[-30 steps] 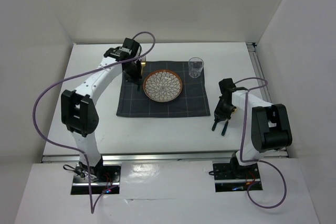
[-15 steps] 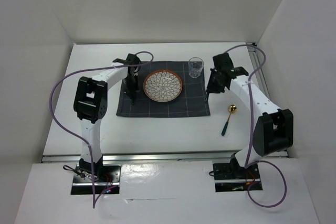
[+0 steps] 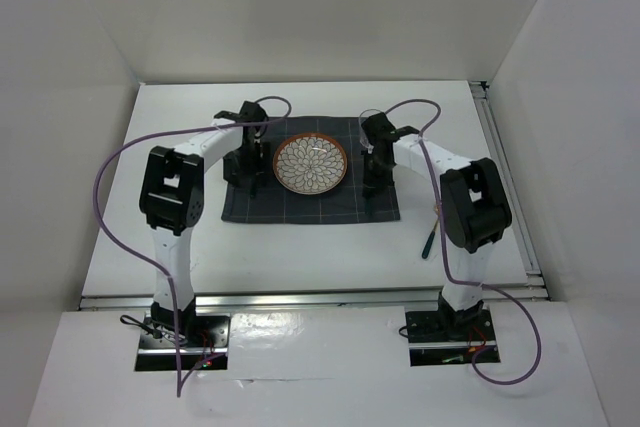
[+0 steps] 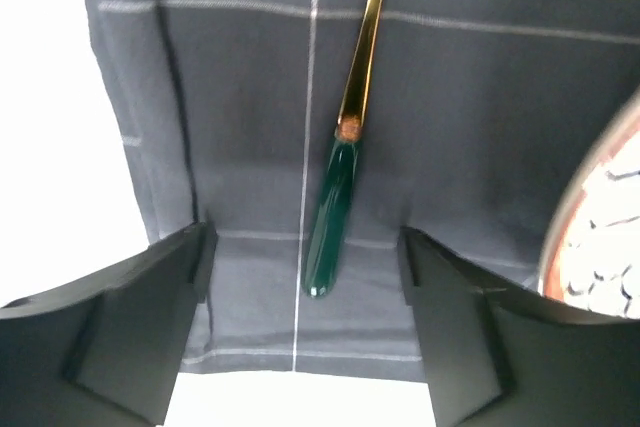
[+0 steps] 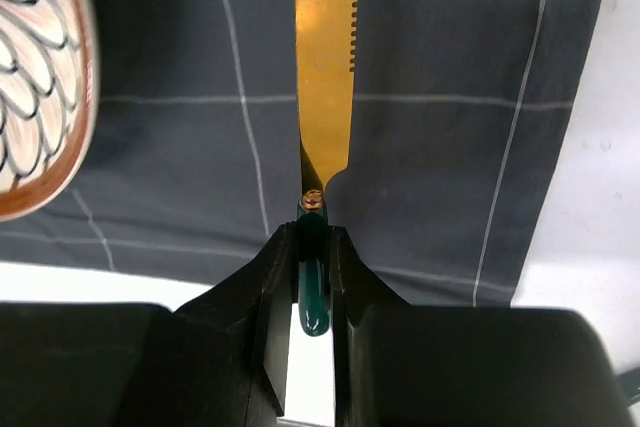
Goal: Set the dinner table for one person
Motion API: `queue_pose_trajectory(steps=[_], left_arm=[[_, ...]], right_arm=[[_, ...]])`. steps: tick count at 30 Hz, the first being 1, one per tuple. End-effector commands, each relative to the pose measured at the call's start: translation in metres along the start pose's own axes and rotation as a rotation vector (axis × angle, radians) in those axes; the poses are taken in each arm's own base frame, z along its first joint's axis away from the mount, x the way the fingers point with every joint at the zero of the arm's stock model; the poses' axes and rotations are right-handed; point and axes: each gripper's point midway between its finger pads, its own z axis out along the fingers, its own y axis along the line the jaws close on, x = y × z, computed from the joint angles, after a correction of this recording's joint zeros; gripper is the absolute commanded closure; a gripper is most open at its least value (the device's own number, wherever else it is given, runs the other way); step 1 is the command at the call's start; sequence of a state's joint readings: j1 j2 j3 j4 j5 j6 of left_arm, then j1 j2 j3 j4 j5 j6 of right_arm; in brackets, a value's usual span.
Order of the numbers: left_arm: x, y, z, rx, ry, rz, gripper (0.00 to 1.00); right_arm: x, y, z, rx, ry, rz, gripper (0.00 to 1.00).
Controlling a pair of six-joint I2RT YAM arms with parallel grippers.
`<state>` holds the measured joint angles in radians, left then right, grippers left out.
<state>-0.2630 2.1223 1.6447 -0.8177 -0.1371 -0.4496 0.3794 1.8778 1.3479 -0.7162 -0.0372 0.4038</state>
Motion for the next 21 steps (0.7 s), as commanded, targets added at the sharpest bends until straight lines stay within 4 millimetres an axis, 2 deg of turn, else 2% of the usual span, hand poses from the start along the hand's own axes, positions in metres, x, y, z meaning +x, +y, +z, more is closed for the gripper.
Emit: queue_pose_trajectory(steps=[1, 2, 4, 6, 8, 9, 10, 14, 15, 16, 17, 20, 21], left_arm=[[-0.01, 0.008, -0.048, 0.01, -0.086, -0.02, 0.08], [-0.006, 0.006, -0.057, 0.016, -0.093, -0.01, 0.06], [-0.002, 0.011, -0.074, 0.014, -0.112, -0.013, 0.01], [-0.002, 0.009, -0.102, 0.041, -0.17, -0.019, 0.01], [0.005, 0.007, -0.118, 0.069, -0.186, -0.012, 0.01], [0.009, 0.006, -0.126, 0.093, -0.194, -0.012, 0.01], [0.014, 0.0, -0.142, 0.144, -0.225, -0.004, 0.01], [0.021, 0.0, -0.172, 0.185, -0.279, 0.001, 0.01], [0.021, 0.001, -0.179, 0.19, -0.289, 0.0, 0.01], [0.025, 0.0, -0.182, 0.189, -0.279, 0.01, 0.01], [0.021, 0.002, -0.192, 0.189, -0.306, 0.005, 0.01], [0.02, -0.003, -0.214, 0.225, -0.348, 0.013, 0.01], [0.023, -0.006, -0.224, 0.252, -0.368, 0.022, 0.01]], right_arm=[[-0.032, 0.01, -0.001, -0.01, -0.092, -0.015, 1.0], [-0.039, 0.011, -0.003, -0.01, -0.119, -0.015, 1.0], [-0.04, 0.011, 0.003, -0.005, -0.108, -0.015, 1.0], [-0.041, 0.008, 0.012, 0.019, -0.102, -0.014, 1.0], [-0.048, 0.007, 0.011, 0.034, -0.12, -0.004, 0.98], [-0.048, 0.007, 0.017, 0.036, -0.117, -0.004, 0.95], [-0.046, 0.006, 0.022, 0.042, -0.105, -0.004, 0.93], [-0.049, 0.008, 0.022, 0.041, -0.105, 0.005, 0.83], [-0.049, 0.008, 0.018, 0.039, -0.108, 0.014, 0.79], [-0.052, 0.007, 0.013, 0.045, -0.124, 0.015, 0.56], [-0.051, 0.007, 0.01, 0.044, -0.127, 0.015, 0.48], [-0.054, 0.007, -0.014, 0.033, -0.18, 0.017, 0.35], [-0.057, 0.0, -0.033, 0.044, -0.213, 0.029, 0.31]])
